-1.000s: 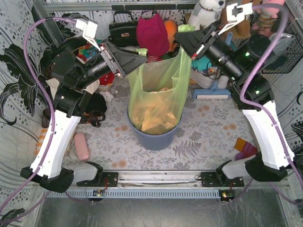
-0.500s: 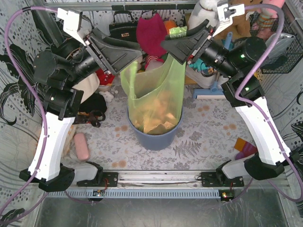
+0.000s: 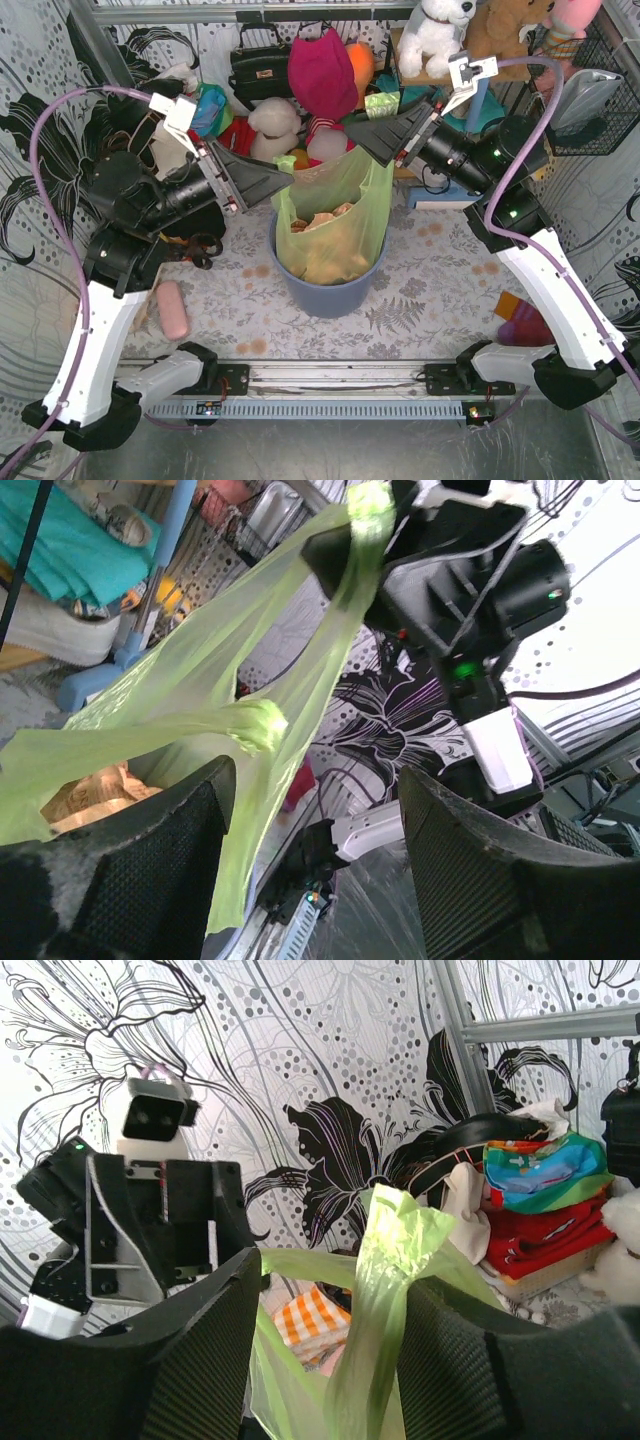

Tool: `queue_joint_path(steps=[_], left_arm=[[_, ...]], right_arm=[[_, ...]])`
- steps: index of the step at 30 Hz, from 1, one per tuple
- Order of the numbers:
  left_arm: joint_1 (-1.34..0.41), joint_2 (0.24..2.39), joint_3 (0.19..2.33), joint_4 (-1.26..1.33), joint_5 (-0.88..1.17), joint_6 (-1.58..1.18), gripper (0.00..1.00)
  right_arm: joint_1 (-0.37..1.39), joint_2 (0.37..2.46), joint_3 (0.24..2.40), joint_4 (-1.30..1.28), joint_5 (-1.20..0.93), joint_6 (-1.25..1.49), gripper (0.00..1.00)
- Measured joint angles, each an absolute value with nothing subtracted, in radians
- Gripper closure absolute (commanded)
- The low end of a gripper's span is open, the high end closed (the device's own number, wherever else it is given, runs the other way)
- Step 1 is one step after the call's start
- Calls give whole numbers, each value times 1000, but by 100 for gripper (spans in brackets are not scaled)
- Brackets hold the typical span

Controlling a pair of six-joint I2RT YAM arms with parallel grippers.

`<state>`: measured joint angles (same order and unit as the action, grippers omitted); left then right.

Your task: Tie the trash bag

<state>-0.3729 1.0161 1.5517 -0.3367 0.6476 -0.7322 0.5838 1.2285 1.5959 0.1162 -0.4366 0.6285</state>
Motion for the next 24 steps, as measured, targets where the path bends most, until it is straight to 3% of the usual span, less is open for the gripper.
queue_joint_path(steps=[13, 19, 24], left_arm=[[-394, 1105, 1407, -128, 775, -831, 26], [-399, 1237, 1651, 25, 815, -958, 27], [-399, 1198, 1768, 31, 779, -944, 27]], right_arm=[[584, 1225, 1596, 129, -433, 637, 45], [584, 1260, 1669, 143, -430, 648, 44], [584, 1206, 1591, 239, -422, 674, 44]])
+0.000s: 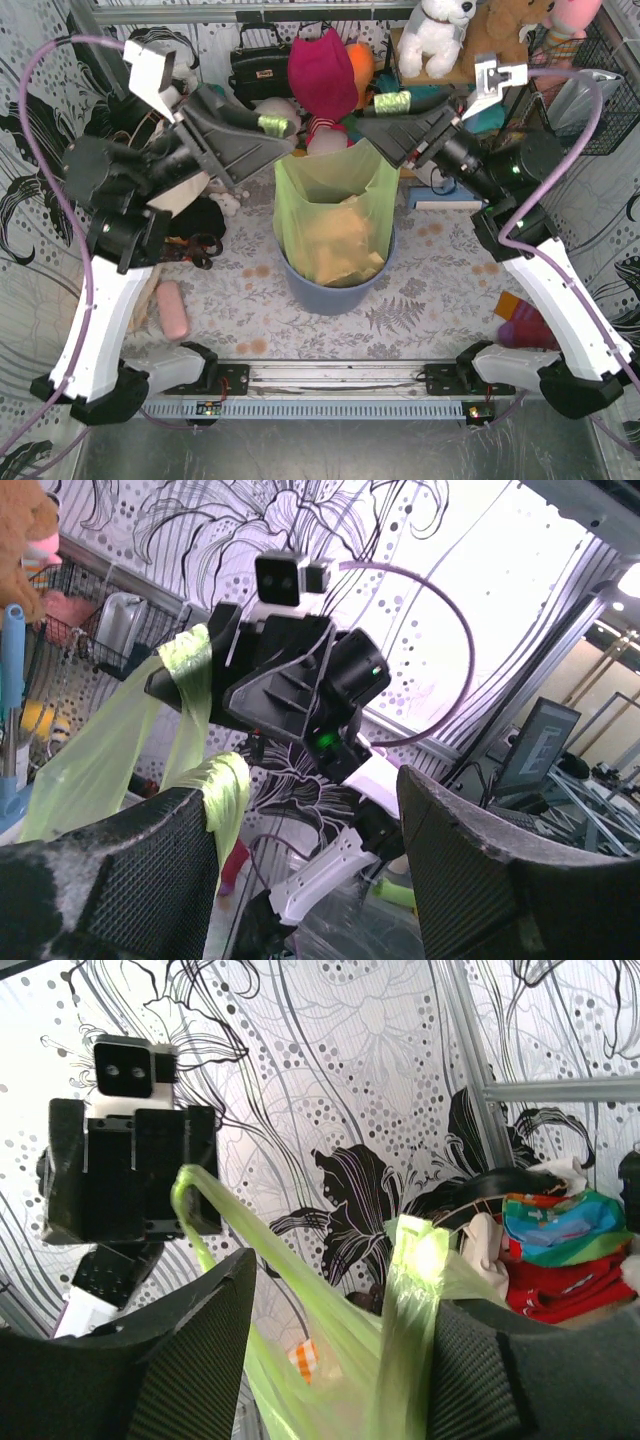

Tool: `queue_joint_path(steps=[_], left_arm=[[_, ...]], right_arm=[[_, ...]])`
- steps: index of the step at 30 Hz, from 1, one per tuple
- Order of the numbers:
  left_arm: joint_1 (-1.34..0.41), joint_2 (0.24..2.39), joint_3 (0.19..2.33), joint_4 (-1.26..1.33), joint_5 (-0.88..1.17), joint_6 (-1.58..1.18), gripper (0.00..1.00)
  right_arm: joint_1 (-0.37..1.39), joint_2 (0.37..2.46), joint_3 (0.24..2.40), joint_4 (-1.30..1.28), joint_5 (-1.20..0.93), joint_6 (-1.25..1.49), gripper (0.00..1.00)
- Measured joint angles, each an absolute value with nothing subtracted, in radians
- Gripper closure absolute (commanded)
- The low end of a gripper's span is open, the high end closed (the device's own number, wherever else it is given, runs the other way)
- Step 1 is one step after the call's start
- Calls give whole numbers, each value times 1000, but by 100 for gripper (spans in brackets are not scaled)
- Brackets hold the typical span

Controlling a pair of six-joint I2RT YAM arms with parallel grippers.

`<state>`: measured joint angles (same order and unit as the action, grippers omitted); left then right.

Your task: Tie the trash bag

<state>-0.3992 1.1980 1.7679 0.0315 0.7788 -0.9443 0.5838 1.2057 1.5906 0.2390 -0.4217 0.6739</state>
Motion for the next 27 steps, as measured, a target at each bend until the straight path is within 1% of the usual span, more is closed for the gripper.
queue_joint_path(steps=[5, 8, 11, 13, 15, 18, 19, 23, 27], left_arm=[[-400, 1063, 1603, 62, 723, -930, 27], [-400, 1023, 1494, 96, 706, -937, 28], [-400, 1040, 1457, 95, 696, -946, 28], [-400, 1077, 1475, 79, 693, -945, 28], [-400, 1126, 1538, 43, 693, -944, 28], [-400, 1195, 1691, -3, 692, -937, 28], [-400, 1206, 1789, -22, 692, -925, 28], [-400, 1201, 1843, -49, 690, -905, 28], [-398, 1196, 1842, -83, 677, -888, 28]], right_arm=[[584, 1090, 1407, 295, -392, 689, 44], [584, 1074, 1354, 298, -378, 693, 44], [584, 1096, 1347, 291, -373, 693, 45], [584, 1126, 1376, 274, -376, 693, 45], [584, 1179, 1462, 245, -384, 691, 46], [584, 1268, 1643, 224, -408, 690, 49], [584, 1296, 1739, 218, -429, 690, 51], [584, 1274, 1732, 237, -429, 691, 53], [584, 1180, 1594, 266, -403, 692, 54]])
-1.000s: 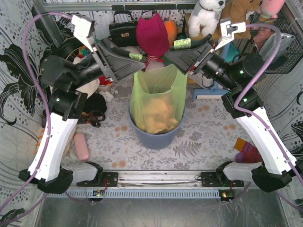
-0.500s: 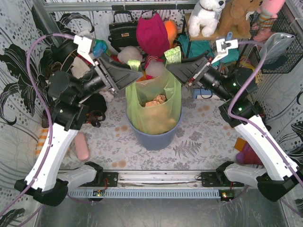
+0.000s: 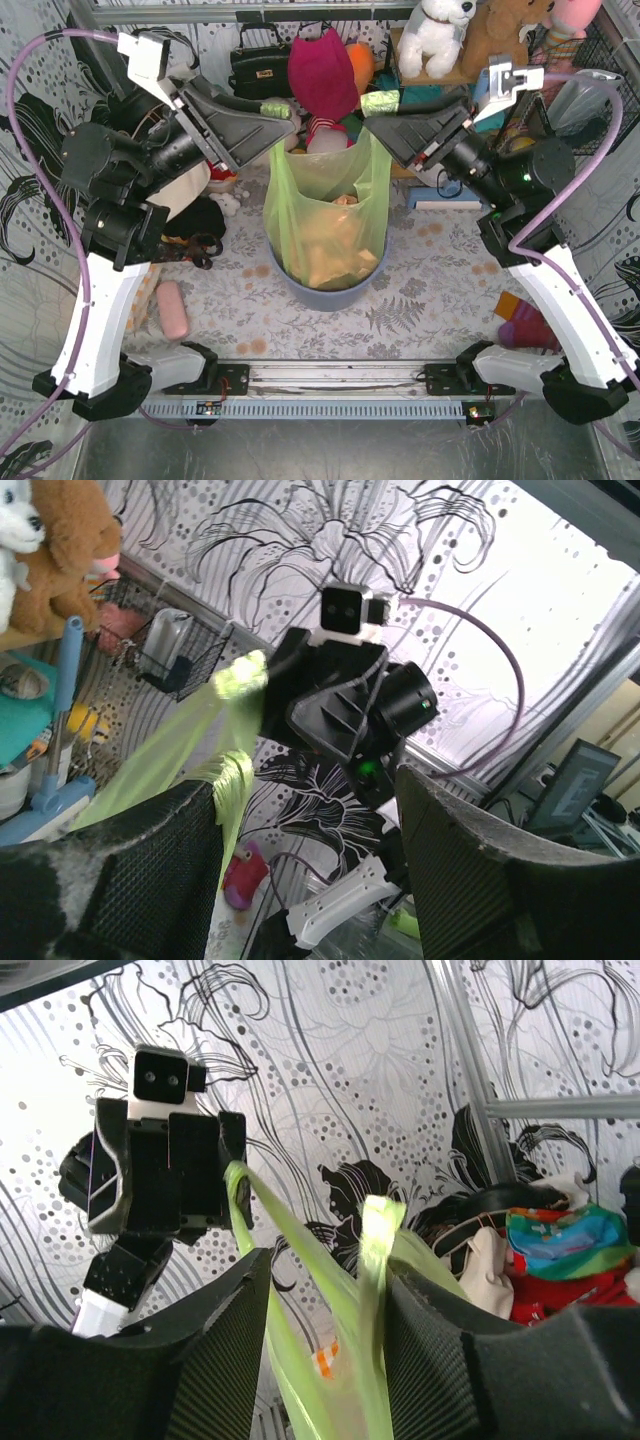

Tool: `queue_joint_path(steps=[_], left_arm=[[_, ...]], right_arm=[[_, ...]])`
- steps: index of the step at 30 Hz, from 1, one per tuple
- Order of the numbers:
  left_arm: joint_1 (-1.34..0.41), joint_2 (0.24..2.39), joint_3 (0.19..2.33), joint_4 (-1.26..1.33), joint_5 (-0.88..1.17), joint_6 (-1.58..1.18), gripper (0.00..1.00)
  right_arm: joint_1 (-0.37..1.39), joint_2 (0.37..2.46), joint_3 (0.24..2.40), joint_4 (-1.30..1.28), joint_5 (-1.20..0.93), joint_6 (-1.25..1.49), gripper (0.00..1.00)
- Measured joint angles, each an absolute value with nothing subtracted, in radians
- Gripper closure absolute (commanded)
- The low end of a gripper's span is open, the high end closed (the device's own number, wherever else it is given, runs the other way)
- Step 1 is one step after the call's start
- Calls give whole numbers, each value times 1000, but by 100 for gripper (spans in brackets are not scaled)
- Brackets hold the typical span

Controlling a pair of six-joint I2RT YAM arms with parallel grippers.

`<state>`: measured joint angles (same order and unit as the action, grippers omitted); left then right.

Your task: Tie the trash bag

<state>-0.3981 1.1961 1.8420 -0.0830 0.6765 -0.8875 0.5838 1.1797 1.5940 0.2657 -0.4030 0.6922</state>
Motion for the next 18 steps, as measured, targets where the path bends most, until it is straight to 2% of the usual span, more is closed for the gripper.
queue_joint_path(steps=[5, 10, 18], left_arm=[[-384, 1235, 1839, -109, 653, -879, 28], [-370, 1308, 1876, -123, 656, -883, 28], [-346, 1378, 2002, -134, 709, -929, 28]], right_arm=[[584, 1087, 1431, 279, -363, 696, 54], [584, 1088, 1407, 278, -339, 696, 55], [584, 1216, 1667, 262, -376, 697, 56]])
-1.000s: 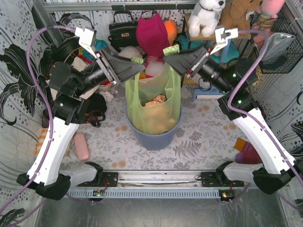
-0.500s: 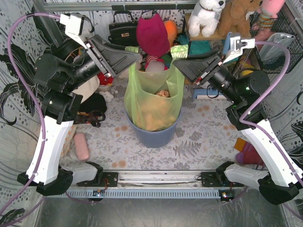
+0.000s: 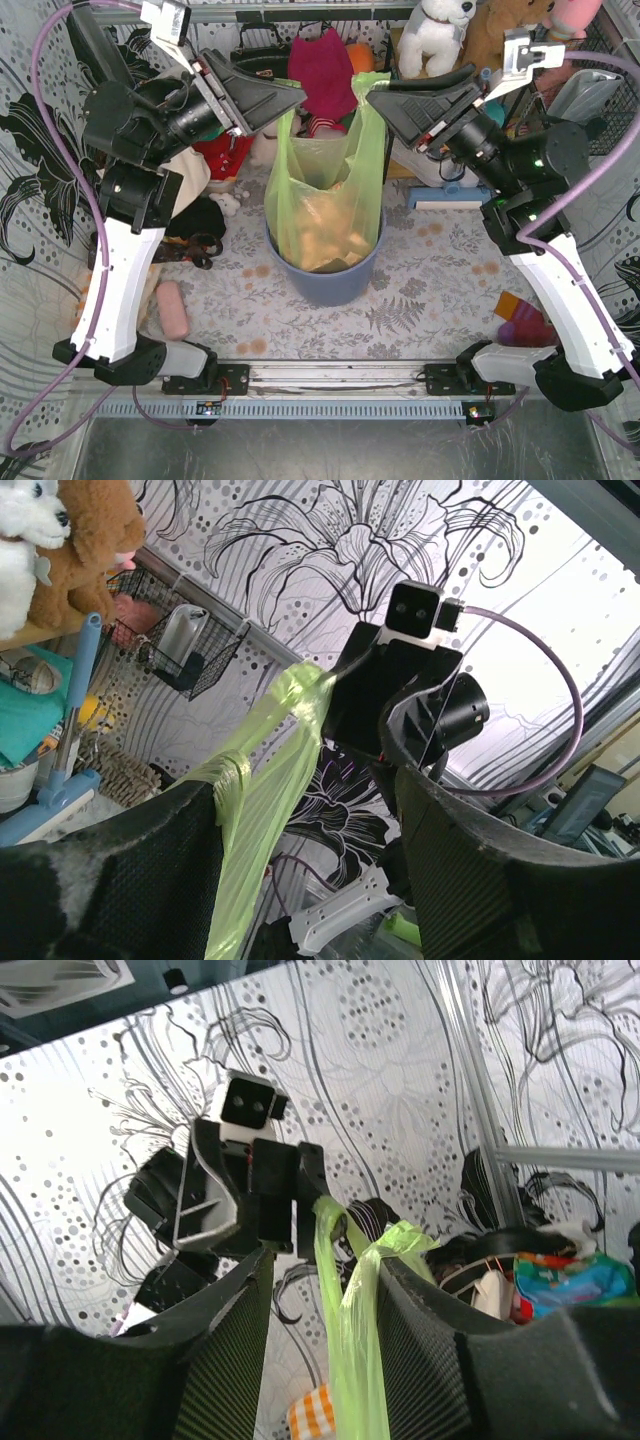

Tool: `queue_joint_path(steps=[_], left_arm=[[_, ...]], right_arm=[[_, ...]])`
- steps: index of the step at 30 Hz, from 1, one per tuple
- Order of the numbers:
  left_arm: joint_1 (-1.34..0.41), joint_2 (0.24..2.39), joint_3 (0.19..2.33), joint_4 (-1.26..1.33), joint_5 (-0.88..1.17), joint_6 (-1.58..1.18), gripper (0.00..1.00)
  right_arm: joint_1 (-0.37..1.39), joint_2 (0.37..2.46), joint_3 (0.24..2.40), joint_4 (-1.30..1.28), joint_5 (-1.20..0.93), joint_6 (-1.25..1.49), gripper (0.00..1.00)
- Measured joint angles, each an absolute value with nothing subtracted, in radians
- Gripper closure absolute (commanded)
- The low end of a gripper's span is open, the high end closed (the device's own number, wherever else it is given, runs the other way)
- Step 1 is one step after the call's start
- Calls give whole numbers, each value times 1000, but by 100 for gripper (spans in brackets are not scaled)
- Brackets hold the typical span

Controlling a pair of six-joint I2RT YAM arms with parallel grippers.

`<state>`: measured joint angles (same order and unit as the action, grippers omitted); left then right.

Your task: Tie the trash bag

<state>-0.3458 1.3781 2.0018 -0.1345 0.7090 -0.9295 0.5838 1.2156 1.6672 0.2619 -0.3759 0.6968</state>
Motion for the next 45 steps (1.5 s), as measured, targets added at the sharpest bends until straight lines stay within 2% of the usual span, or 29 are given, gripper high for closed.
queue_joint_path(steps=[6, 9, 12, 26, 35, 45], left_arm=[[-327, 1326, 1950, -104, 734, -946, 27], [-318, 1285, 1878, -90, 739, -949, 26], [-313, 1251, 1810, -84, 745, -950, 25], [-320, 1215, 1649, 1, 832, -1020, 24], [-395, 1357, 1838, -121, 849, -860, 23], [-406, 1415, 1887, -288, 918, -674, 24]], right_arm=[[584, 1191, 1687, 270, -388, 696, 55], [584, 1151, 1628, 254, -370, 691, 39], [584, 1116, 1580, 186, -342, 670, 34], [584, 1098, 1577, -131, -297, 574, 35], [584, 1077, 1577, -172, -299, 570, 35], [584, 1061, 1577, -173, -299, 571, 35]])
